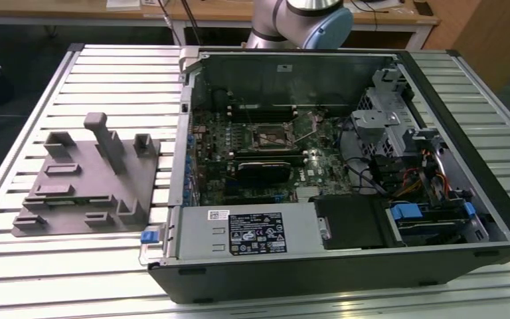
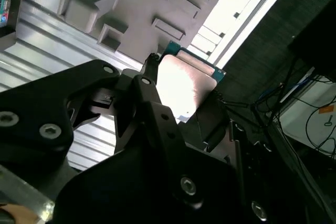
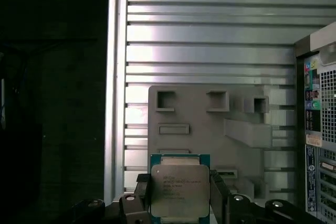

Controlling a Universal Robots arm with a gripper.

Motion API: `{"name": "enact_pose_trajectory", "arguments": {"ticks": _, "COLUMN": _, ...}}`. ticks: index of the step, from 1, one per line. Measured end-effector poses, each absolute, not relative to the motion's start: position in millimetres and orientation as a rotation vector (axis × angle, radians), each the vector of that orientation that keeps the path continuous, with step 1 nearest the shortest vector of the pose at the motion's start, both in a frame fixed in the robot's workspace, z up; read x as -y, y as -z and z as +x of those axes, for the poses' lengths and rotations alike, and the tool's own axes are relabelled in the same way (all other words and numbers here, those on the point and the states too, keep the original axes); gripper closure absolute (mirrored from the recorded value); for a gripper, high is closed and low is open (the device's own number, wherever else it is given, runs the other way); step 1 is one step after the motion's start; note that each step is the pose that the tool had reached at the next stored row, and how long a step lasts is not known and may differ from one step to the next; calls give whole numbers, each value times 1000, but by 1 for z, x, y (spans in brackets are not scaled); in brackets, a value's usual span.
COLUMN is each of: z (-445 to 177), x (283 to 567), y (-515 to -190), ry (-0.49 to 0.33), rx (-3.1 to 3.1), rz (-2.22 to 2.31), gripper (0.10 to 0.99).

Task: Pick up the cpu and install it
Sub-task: 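Pick up the cpu and move it towards the insertion slot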

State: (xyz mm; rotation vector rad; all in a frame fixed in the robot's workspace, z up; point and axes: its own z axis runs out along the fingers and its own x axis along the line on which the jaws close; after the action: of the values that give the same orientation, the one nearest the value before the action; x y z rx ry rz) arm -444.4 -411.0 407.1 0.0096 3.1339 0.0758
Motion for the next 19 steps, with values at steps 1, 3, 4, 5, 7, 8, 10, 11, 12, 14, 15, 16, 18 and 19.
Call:
{"name": "enact_pose_trajectory", "arguments": {"ticks": 1, "z": -444, "x": 411, "y": -407, "ry": -76, "rx": -3134, "rz": 10, "gripper": 545}}
{"name": "enact_pose_trajectory", "arguments": {"ticks": 3, "z": -439, "x": 411, "y": -407, "ry": -75, "rx": -3134, "rz": 9, "gripper": 545}}
{"name": "enact_pose_trajectory", "arguments": {"ticks": 4, "z": -435, "x": 411, "y": -407, "ry": -76, "rx": -3134, "rz": 10, "gripper": 545}}
{"name": "enact_pose_trajectory", "arguments": {"ticks": 5, "z": -430, "x": 411, "y": -406, "ry": -76, "rx": -3134, "rz": 9, "gripper": 545}}
{"name": "enact_pose_trajectory", "arguments": {"ticks": 7, "z": -421, "x": 411, "y": -406, "ry": -76, "rx": -3134, "rz": 10, "gripper": 545}}
{"name": "enact_pose_trajectory", "arguments": {"ticks": 8, "z": -416, "x": 411, "y": -405, "ry": -76, "rx": -3134, "rz": 10, "gripper": 545}}
{"name": "enact_pose_trajectory", "arguments": {"ticks": 10, "z": -407, "x": 411, "y": -405, "ry": -76, "rx": -3134, "rz": 10, "gripper": 545}}
{"name": "enact_pose_trajectory", "arguments": {"ticks": 11, "z": -403, "x": 411, "y": -404, "ry": -76, "rx": -3134, "rz": 10, "gripper": 545}}
{"name": "enact_pose_trajectory", "arguments": {"ticks": 12, "z": -398, "x": 411, "y": -404, "ry": -76, "rx": -3134, "rz": 10, "gripper": 545}}
{"name": "enact_pose_trajectory", "arguments": {"ticks": 14, "z": -389, "x": 411, "y": -403, "ry": -76, "rx": -3134, "rz": 9, "gripper": 545}}
{"name": "enact_pose_trajectory", "arguments": {"ticks": 15, "z": -385, "x": 411, "y": -403, "ry": -76, "rx": -3134, "rz": 9, "gripper": 545}}
{"name": "enact_pose_trajectory", "arguments": {"ticks": 16, "z": -380, "x": 411, "y": -403, "ry": -76, "rx": -3134, "rz": 10, "gripper": 545}}
{"name": "enact_pose_trajectory", "arguments": {"ticks": 18, "z": -371, "x": 411, "y": -403, "ry": -76, "rx": -3134, "rz": 10, "gripper": 545}}
{"name": "enact_pose_trajectory", "arguments": {"ticks": 19, "z": -366, "x": 411, "y": -403, "ry": -76, "rx": -3134, "rz": 10, "gripper": 545}}
